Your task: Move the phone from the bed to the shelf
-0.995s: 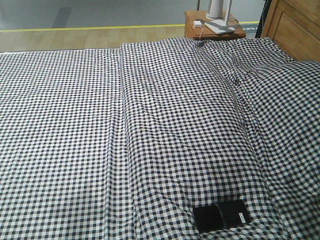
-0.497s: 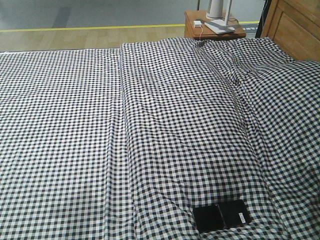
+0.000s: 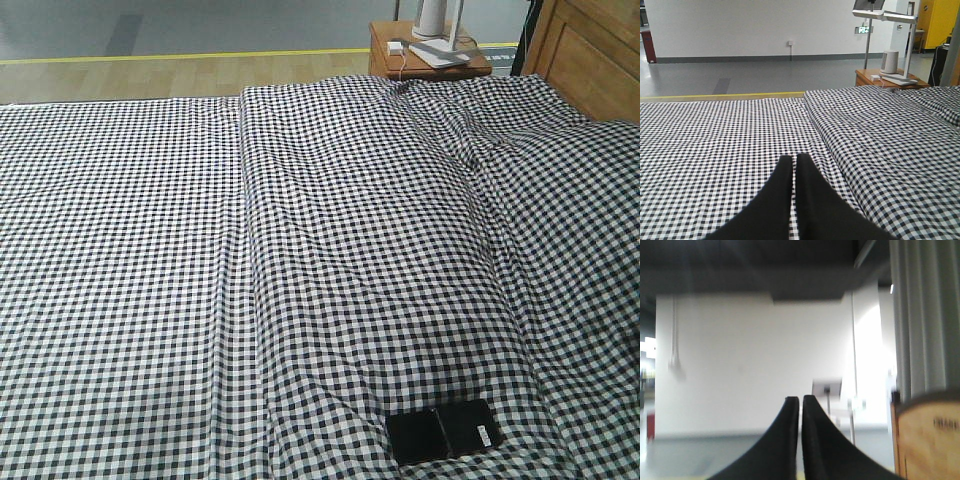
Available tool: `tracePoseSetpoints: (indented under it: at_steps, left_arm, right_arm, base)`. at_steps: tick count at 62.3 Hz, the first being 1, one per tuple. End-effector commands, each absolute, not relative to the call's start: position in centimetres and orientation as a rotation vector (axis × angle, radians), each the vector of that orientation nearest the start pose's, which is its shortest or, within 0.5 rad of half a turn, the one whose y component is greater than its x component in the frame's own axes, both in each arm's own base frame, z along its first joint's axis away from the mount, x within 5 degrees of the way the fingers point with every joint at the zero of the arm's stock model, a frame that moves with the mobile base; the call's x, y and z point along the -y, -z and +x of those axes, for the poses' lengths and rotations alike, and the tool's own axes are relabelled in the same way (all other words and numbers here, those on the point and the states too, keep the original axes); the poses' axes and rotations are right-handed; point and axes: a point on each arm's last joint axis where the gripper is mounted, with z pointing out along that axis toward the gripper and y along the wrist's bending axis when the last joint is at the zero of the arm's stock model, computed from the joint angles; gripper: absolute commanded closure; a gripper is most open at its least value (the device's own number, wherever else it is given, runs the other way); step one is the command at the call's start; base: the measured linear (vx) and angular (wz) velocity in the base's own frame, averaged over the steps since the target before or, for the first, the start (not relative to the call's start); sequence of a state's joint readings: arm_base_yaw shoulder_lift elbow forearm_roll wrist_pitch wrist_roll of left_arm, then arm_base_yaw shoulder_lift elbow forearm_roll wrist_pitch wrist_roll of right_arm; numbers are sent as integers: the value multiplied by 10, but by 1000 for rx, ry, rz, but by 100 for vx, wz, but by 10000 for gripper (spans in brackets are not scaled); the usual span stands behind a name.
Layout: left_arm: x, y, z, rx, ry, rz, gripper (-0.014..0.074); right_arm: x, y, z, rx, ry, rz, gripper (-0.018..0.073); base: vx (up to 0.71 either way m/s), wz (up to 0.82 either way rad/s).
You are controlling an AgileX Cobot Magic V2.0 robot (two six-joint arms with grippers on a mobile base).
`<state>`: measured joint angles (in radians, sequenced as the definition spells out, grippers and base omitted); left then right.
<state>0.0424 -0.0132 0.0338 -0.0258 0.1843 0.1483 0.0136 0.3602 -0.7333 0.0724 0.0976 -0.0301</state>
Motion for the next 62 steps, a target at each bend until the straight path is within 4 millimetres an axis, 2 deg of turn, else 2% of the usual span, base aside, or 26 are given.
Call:
tracePoseSetpoints:
  at_steps: [1, 7, 15, 26, 35, 39, 49, 62]
  left_arm:
    - [-2, -200, 55, -1581, -112, 58, 595]
    - [-2, -200, 55, -1581, -112, 58, 595]
    - [-2, -200, 55, -1581, -112, 58, 595]
    - [-2, -200, 55, -1581, -112, 58, 595]
    - [-2, -200, 55, -1581, -112, 58, 595]
    - [-2, -200, 55, -1581, -112, 58, 595]
    - [-2, -200, 55, -1581, -112, 58, 595]
    - [-2, -200, 55, -1581, -112, 58, 595]
  right_arm:
    - [-2, -442, 74, -1291, -40, 6, 547]
    - [-2, -442, 99, -1443, -44, 1, 512]
    - [-3, -428, 131, -1611, -47, -1, 424]
    - [-4, -410, 160, -1756, -52, 0, 150]
    - [-4, -404, 167, -1791, -57, 6, -109]
    - [-4, -404, 170, -1787, -60, 11, -170]
    - [-4, -404, 172, -1817, -111, 70, -158]
    - [-6, -414, 188, -2009, -139, 102, -113]
  base:
    - [0, 0]
    - [0, 0]
    - [0, 0]
    - [0, 0]
    - [0, 0]
    - [0, 0]
    - [0, 0]
    - [0, 0]
